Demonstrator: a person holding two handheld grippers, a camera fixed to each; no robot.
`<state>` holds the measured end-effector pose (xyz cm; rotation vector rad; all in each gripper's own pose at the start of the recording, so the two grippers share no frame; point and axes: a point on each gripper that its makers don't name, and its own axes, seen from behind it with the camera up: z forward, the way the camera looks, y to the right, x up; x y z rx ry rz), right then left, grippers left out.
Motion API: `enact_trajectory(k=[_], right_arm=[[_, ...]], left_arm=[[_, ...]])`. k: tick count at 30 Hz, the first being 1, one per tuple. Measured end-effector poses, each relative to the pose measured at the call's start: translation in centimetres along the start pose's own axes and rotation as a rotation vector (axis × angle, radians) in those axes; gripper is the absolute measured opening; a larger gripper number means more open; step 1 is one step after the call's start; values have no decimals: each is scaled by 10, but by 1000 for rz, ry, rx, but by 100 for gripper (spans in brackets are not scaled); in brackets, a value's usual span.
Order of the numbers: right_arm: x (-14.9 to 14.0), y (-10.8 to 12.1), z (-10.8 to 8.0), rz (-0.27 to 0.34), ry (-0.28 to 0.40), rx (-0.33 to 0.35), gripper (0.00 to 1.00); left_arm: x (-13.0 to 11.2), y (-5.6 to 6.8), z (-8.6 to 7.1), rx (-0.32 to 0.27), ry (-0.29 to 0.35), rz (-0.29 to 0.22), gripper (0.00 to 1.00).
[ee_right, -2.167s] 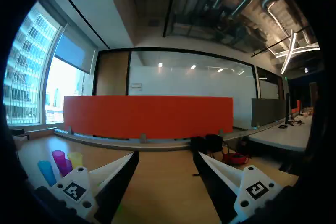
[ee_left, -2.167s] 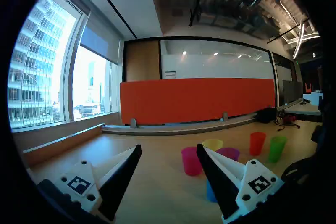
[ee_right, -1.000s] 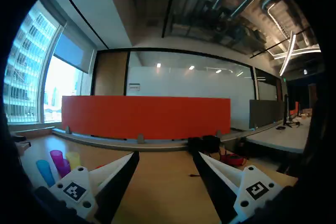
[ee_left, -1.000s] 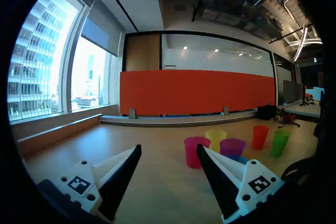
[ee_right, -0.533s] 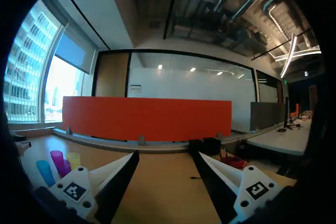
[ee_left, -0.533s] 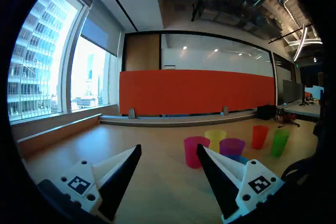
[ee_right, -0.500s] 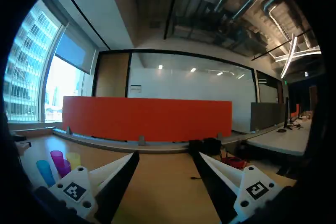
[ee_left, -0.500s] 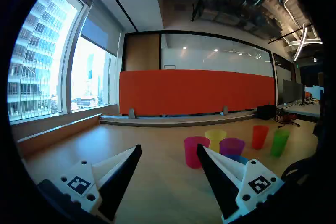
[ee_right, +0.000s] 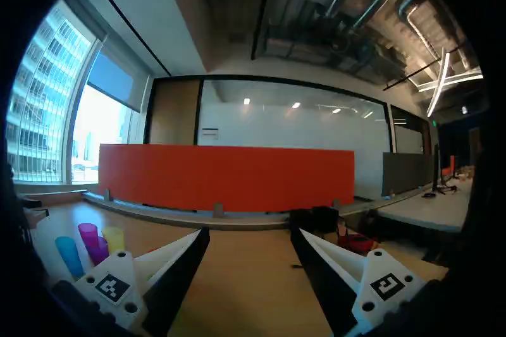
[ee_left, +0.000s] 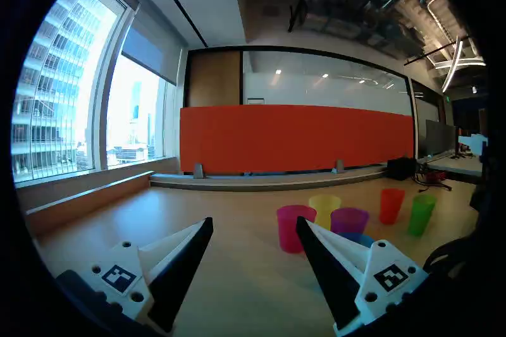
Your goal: Pour water
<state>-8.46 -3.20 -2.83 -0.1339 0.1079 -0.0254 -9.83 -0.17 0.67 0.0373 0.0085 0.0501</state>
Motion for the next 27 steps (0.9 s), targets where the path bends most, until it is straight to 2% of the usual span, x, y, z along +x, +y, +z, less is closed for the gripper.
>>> enact_trajectory(k=[9, 27], right_arm=[[-11, -7, 1, 9, -2, 32, 99], [-58, -10, 4, 71, -62, 55, 99]], left_arm=[[0, 0, 1, 0, 0, 0, 97], [0, -1, 1, 0, 0, 0, 98]])
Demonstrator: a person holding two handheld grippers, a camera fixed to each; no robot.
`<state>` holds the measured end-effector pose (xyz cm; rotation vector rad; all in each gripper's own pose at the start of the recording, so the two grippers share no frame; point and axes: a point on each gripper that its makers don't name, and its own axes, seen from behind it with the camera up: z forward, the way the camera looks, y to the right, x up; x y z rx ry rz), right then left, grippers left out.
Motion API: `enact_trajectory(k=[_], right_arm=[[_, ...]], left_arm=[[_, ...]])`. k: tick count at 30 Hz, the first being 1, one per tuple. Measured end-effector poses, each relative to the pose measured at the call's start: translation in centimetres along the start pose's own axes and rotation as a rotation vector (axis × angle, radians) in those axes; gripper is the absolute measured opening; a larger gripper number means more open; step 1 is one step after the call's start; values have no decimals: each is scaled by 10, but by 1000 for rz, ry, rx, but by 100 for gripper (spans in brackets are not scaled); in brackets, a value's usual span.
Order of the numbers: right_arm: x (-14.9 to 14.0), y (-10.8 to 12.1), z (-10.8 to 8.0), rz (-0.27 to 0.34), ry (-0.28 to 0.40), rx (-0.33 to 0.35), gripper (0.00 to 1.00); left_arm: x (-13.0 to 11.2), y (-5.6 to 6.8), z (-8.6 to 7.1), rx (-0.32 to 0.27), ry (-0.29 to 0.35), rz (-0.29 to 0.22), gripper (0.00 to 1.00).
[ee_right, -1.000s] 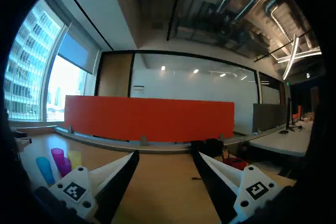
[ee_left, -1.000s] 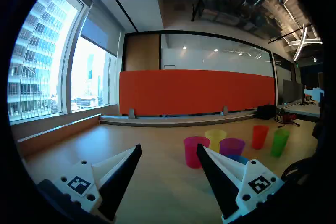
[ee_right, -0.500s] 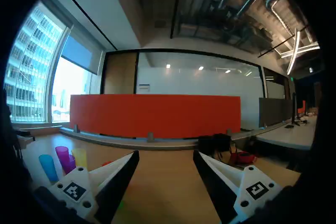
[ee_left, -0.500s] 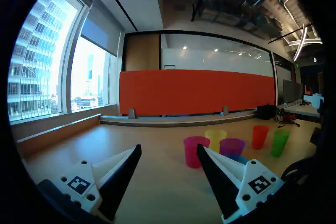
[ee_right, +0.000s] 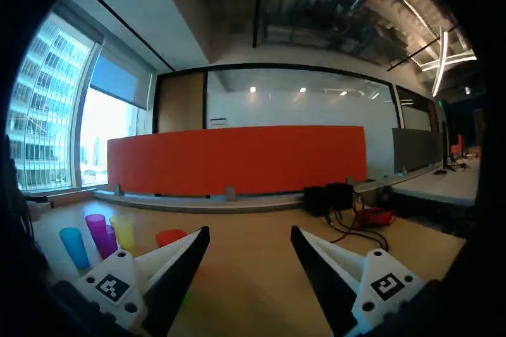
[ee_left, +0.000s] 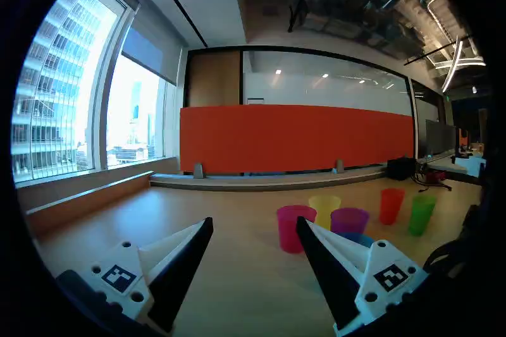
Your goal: Pour water
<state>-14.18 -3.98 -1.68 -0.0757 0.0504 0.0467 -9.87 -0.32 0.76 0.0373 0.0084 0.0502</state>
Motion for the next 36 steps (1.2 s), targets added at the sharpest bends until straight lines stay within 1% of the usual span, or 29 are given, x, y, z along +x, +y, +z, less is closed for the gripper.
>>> enact_trajectory(k=[6, 12, 18, 27, 33, 36], right_arm=[[-7, 6, 2, 1, -12, -8, 99], [-13, 9, 5, -18, -23, -12, 99], [-19, 15, 8, -24, -33, -21, 99], [-22, 16, 8, -30, -40, -20, 99], [-23, 12, 6, -47, -41, -9, 99], [-23, 12, 5, -47, -41, -9, 99]], left_arm=[[0, 0, 0, 0, 0, 0, 98], [1, 0, 0, 0, 0, 0, 98], [1, 0, 0, 0, 0, 0, 97], [0, 0, -1, 0, 0, 0, 98], [1, 0, -1, 0, 0, 0, 98], [1, 0, -1, 0, 0, 0, 98]])
